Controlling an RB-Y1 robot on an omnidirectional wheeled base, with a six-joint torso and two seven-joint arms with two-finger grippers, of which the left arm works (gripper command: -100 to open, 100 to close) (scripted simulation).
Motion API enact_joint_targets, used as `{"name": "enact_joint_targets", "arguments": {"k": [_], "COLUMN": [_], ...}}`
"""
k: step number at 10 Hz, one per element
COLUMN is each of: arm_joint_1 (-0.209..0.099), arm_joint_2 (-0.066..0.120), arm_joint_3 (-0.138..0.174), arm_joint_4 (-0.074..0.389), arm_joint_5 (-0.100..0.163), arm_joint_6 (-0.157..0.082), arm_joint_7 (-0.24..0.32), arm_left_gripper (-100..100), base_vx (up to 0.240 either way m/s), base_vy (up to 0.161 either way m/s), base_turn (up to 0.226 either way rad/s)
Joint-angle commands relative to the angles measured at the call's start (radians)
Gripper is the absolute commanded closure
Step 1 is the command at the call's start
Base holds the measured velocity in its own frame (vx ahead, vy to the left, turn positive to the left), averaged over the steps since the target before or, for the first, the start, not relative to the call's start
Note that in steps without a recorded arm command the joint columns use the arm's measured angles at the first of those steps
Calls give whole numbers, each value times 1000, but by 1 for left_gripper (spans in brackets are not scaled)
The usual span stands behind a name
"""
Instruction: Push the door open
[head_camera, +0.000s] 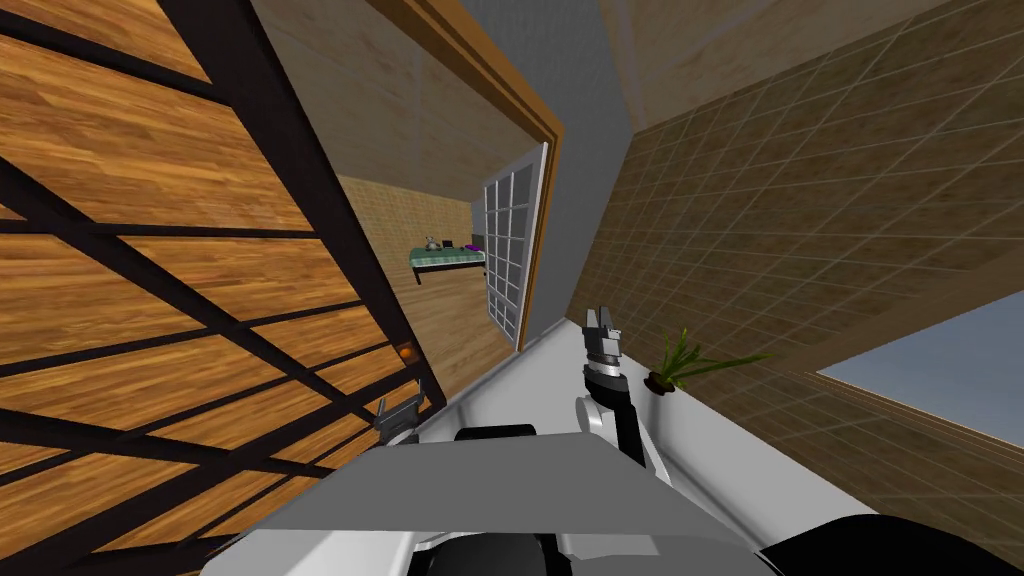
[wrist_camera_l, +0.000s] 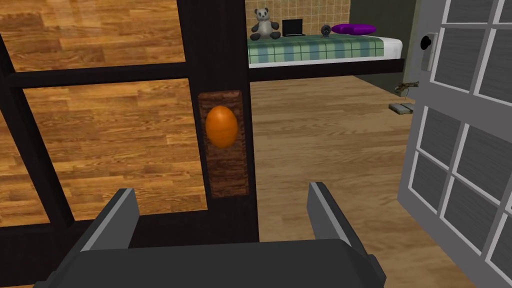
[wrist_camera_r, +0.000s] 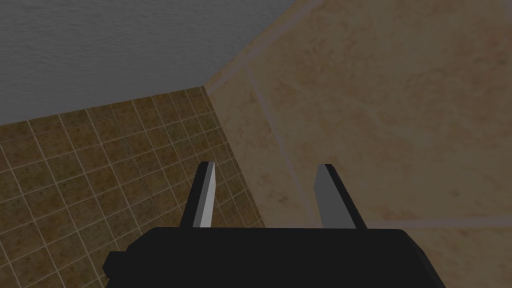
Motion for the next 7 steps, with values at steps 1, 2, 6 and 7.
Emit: {"name": "enact_joint_targets", "arguments": {"k": [1, 2, 6, 7], "arm_joint_1": [-8, -10, -22, -24], "arm_joint_2": [0, 1, 4, 4], "arm_joint_3": [-8, -14, -15, -13], "arm_joint_4": [30, 49, 86, 89], "arm_joint_5": [25, 42, 65, 65], "arm_joint_6": [-14, -24, -36, -35], "arm_joint_7": [23, 39, 67, 68], "arm_left_gripper": [-100, -100, -100, -100], "base_vx": [96, 76, 83, 165], "base_vy": [104, 90, 97, 113], "base_turn": [-120, -121, -68, -40]}}
